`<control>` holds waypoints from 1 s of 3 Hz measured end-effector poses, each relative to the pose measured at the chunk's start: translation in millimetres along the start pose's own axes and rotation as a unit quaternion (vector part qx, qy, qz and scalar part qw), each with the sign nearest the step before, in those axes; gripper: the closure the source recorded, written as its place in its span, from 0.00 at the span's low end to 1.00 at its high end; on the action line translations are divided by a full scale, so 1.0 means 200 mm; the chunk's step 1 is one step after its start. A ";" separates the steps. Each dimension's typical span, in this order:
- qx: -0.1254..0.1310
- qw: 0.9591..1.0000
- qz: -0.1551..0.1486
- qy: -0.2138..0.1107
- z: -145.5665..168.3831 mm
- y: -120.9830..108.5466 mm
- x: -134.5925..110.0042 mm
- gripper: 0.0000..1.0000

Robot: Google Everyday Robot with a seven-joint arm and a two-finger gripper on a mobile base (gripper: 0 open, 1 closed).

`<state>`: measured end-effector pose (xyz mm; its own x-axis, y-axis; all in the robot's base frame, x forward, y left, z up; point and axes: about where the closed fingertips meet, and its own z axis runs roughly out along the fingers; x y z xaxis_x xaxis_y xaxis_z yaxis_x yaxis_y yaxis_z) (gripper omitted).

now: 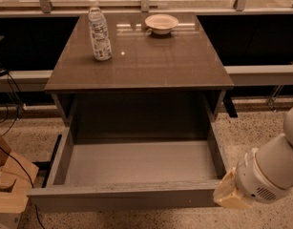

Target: Close top drawer

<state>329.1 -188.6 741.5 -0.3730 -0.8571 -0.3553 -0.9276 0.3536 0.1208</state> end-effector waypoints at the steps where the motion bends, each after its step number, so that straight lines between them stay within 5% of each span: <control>1: -0.005 1.000 0.009 -0.018 0.19 -0.02 0.03 1.00; 2: 0.002 0.999 0.007 -0.042 0.40 -0.17 0.01 1.00; 3: 0.002 0.999 0.007 -0.042 0.40 -0.17 0.01 1.00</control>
Offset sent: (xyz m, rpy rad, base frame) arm 0.0293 0.0186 -0.0998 0.0872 -0.0126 -0.0398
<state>361.5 -172.3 663.0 -0.3830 -0.8173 -0.4304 -0.9219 0.3673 0.1229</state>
